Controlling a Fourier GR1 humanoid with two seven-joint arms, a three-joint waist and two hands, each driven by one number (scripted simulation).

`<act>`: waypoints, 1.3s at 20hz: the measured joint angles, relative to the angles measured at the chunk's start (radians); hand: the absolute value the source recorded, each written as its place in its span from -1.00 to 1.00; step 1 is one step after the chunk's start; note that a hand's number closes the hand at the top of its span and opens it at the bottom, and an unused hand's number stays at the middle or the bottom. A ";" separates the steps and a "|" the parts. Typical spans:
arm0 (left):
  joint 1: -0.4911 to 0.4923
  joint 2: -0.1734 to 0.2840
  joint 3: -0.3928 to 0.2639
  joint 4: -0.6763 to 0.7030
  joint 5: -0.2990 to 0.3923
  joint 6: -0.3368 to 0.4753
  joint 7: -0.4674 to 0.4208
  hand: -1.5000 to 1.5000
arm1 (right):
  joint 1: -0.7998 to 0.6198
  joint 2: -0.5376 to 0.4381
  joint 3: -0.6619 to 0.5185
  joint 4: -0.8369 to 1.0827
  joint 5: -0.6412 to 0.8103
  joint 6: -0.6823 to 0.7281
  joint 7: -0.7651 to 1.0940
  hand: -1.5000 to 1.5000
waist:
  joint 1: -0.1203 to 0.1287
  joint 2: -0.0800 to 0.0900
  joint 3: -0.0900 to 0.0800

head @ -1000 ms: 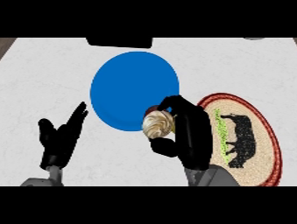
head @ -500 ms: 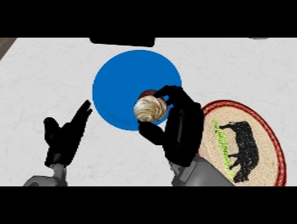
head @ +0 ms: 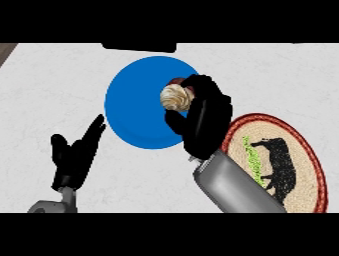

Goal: Pick the cupcake from the placemat and place it in the plate

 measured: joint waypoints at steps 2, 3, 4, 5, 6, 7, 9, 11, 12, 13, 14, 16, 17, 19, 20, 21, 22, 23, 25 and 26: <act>-0.004 -0.004 -0.002 0.006 -0.004 0.000 -0.009 0.00 | -0.043 -0.001 -0.024 0.052 0.006 -0.018 0.010 1.00 | 0.001 0.003 0.001; -0.004 -0.005 -0.003 0.004 -0.005 0.001 -0.008 0.00 | -0.052 -0.001 -0.033 0.078 0.008 -0.030 0.013 1.00 | 0.001 0.004 0.001; -0.002 -0.002 -0.001 0.004 -0.003 -0.005 -0.012 0.00 | -0.064 -0.001 -0.042 0.106 0.008 -0.043 0.016 1.00 | 0.003 0.005 0.001; -0.002 0.000 0.002 0.003 0.001 -0.009 -0.013 0.00 | -0.080 -0.001 -0.058 0.138 0.006 -0.060 0.013 1.00 | 0.002 0.006 0.001; 0.000 -0.002 0.002 0.002 0.001 -0.008 -0.015 0.00 | -0.095 -0.001 -0.069 0.167 0.002 -0.075 0.014 1.00 | 0.001 0.006 0.002; -0.001 -0.005 0.000 0.000 -0.002 -0.005 -0.015 0.00 | -0.105 -0.001 -0.074 0.194 -0.001 -0.089 0.015 1.00 | 0.002 0.007 0.002; 0.003 -0.005 0.000 -0.008 -0.004 -0.002 -0.007 0.00 | -0.135 0.000 -0.096 0.251 -0.014 -0.123 0.008 1.00 | 0.001 0.007 0.002; 0.000 -0.007 0.001 -0.007 -0.005 0.000 -0.004 0.00 | -0.137 0.001 -0.133 0.294 -0.076 -0.125 0.018 -1.00 | 0.001 0.010 0.002; -0.001 -0.006 0.000 -0.010 -0.005 -0.002 -0.003 0.00 | -0.143 0.001 -0.143 0.326 -0.109 -0.116 0.026 -1.00 | 0.005 0.012 0.002; -0.006 -0.008 -0.001 -0.008 -0.005 -0.002 -0.001 0.00 | -0.152 0.002 -0.156 0.361 -0.148 -0.110 0.028 -1.00 | 0.007 0.015 0.002; -0.006 -0.007 0.000 -0.010 -0.002 -0.006 0.002 0.00 | -0.155 0.003 -0.161 0.392 -0.191 -0.111 0.024 -1.00 | 0.009 0.015 0.002; -0.012 -0.012 -0.004 -0.007 -0.007 -0.004 0.003 0.00 | -0.178 0.005 -0.163 0.451 -0.288 -0.117 0.009 -1.00 | 0.015 0.018 0.003; -0.015 -0.014 -0.007 -0.009 -0.007 -0.004 0.008 0.00 | -0.192 0.005 -0.166 0.480 -0.336 -0.128 -0.004 -1.00 | 0.019 0.020 0.003; -0.016 -0.017 -0.006 -0.006 -0.011 -0.001 0.003 0.00 | -0.208 0.007 -0.160 0.530 -0.429 -0.171 -0.049 -1.00 | 0.017 0.020 0.003; -0.014 -0.019 -0.005 -0.002 -0.011 -0.002 -0.004 0.00 | -0.218 0.007 -0.159 0.548 -0.471 -0.193 -0.072 -1.00 | 0.017 0.020 0.004; -0.013 -0.020 -0.006 -0.002 -0.012 -0.003 -0.008 0.00 | -0.227 0.007 -0.156 0.561 -0.511 -0.210 -0.099 -1.00 | 0.017 0.020 0.004; -0.016 -0.020 -0.005 -0.002 -0.011 -0.005 -0.006 0.00 | -0.239 0.007 -0.153 0.570 -0.546 -0.226 -0.124 -1.00 | 0.019 0.021 0.004; -0.019 -0.017 -0.003 0.001 -0.010 -0.008 -0.003 0.00 | -0.241 0.007 -0.144 0.576 -0.578 -0.247 -0.152 -1.00 | 0.020 0.021 0.004; -0.020 -0.020 -0.005 0.006 -0.017 -0.005 -0.011 0.00 | -0.249 0.007 -0.138 0.574 -0.621 -0.299 -0.207 -1.00 | 0.016 0.020 0.005; -0.019 -0.023 -0.008 0.005 -0.020 -0.002 -0.013 0.00 | -0.250 0.006 -0.137 0.573 -0.637 -0.332 -0.232 -1.00 | 0.017 0.020 0.005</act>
